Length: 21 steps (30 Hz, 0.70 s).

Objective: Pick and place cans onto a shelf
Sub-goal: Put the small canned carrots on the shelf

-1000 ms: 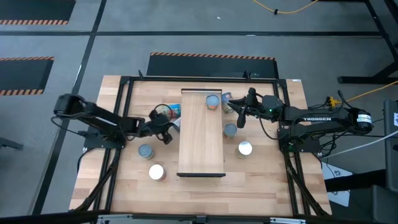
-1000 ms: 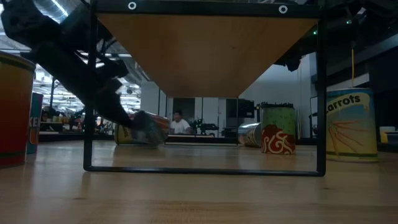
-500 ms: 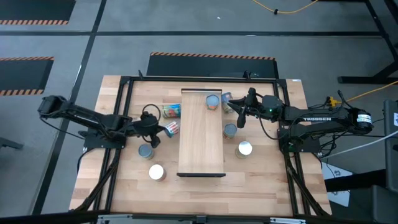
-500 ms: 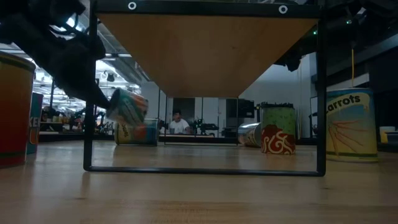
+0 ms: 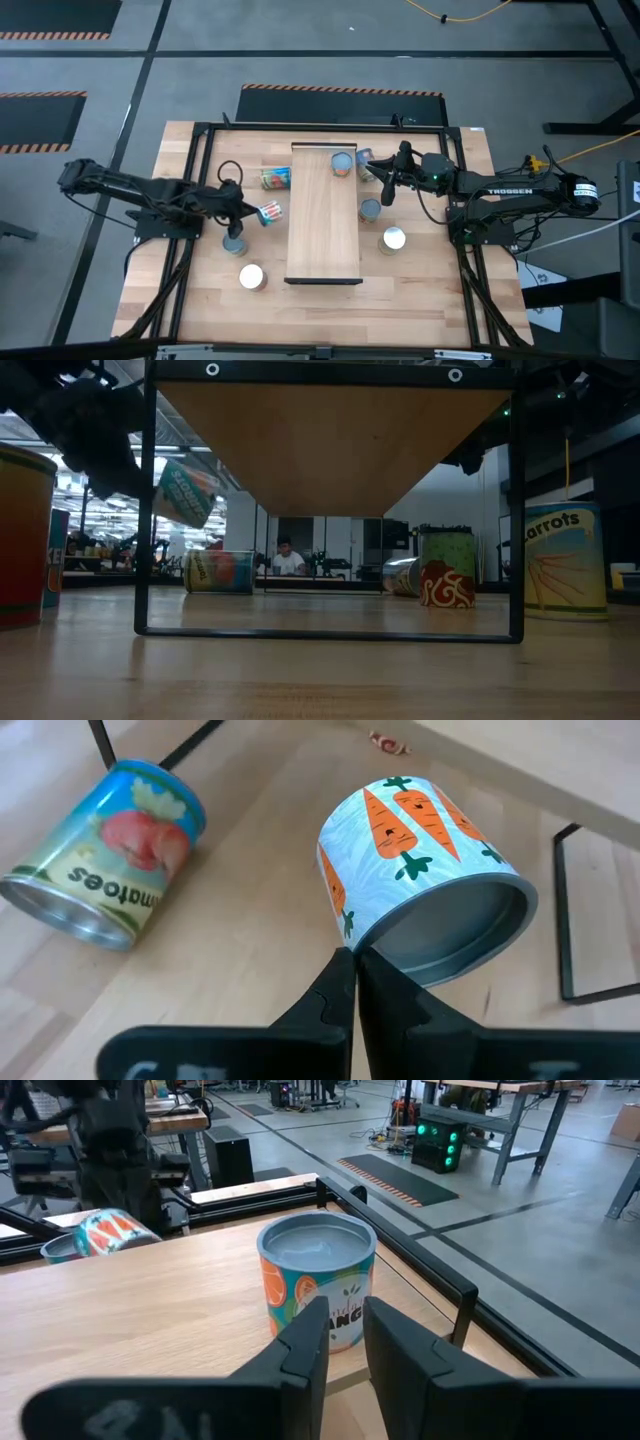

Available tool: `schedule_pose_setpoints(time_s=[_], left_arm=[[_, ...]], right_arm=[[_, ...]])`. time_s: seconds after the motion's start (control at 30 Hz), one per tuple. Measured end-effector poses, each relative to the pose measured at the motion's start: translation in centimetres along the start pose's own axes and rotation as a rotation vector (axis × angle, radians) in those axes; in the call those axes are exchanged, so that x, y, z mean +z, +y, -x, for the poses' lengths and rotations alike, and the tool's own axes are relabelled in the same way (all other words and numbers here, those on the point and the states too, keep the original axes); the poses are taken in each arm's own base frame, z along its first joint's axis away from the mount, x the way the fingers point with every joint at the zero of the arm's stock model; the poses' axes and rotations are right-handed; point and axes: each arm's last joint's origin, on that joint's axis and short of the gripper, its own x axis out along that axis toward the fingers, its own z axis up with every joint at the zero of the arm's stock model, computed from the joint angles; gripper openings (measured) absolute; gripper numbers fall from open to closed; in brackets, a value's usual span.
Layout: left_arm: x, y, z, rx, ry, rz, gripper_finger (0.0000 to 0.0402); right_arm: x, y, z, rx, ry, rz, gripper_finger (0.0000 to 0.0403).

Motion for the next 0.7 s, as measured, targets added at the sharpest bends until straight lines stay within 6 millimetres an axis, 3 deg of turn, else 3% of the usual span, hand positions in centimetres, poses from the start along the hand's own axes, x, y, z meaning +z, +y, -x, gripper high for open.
schedule_pose_setpoints(time_s=[0.33, 0.7], left_arm=[[2.7, -0.8, 2.4, -0.059, -0.096, -0.039, 0.0000], [4.6, -1.7, 3.1, -0.130, -0.256, -0.079, 0.0000]], right_arm=[[0.0, 0.0, 0.0, 0.006, 0.001, 0.000, 0.0072], [0.0, 0.4, 0.0, 0.132, 0.002, -0.001, 0.0072]])
